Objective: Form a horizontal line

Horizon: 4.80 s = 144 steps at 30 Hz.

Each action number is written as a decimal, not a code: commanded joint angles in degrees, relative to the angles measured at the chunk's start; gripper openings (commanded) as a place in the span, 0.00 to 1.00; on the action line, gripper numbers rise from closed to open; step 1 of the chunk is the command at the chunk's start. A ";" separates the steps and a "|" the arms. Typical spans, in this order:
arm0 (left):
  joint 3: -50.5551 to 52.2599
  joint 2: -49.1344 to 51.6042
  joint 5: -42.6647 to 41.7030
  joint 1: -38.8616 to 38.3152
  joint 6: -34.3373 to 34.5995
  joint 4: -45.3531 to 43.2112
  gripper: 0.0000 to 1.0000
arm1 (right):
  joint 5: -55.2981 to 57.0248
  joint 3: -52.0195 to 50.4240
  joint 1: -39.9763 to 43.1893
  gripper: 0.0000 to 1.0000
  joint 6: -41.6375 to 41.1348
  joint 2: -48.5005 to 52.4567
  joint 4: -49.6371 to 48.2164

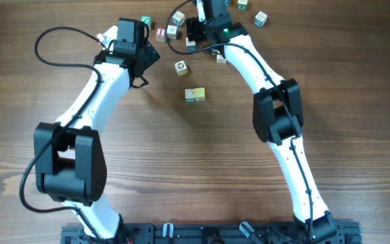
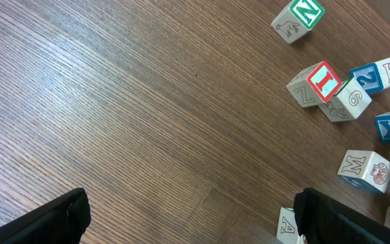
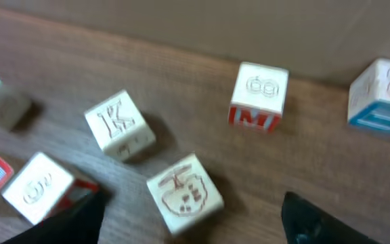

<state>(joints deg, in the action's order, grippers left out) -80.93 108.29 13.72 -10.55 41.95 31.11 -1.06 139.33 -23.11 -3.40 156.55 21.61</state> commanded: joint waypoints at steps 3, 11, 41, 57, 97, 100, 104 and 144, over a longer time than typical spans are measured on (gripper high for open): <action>0.09 -1.27 0.70 -0.17 0.76 0.00 1.00 | 1.60 0.83 -0.20 0.87 -3.06 1.70 -7.58; 0.09 -1.27 0.70 -0.17 0.76 -0.02 1.00 | 0.37 0.83 -0.02 0.80 -5.70 6.12 -10.27; 0.09 -1.27 0.72 -0.20 0.94 -0.17 1.00 | 2.78 1.01 0.15 0.24 -5.55 0.20 0.02; 0.09 -1.27 0.74 -0.20 0.94 -0.22 1.00 | 11.85 1.01 0.15 0.24 0.42 -18.23 26.99; 6.10 -1.27 -2.56 -4.70 0.33 17.51 1.00 | -3.08 -32.96 0.04 0.49 -15.43 -24.39 29.55; 7.19 -1.27 -2.78 -4.72 0.31 17.38 1.00 | -2.89 -32.96 0.04 0.52 -16.57 -24.39 30.12; 7.26 -1.27 -3.19 -4.72 0.28 17.38 1.00 | -2.84 -32.87 0.13 0.58 -16.50 -24.50 30.38; 7.61 12.83 -23.39 -5.18 -18.78 -8.72 0.04 | -2.23 -33.70 3.63 0.05 -20.44 -24.74 28.13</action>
<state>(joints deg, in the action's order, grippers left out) -74.04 116.92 -5.21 -16.03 25.52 23.31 -4.21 106.19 -19.81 -23.16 130.30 49.67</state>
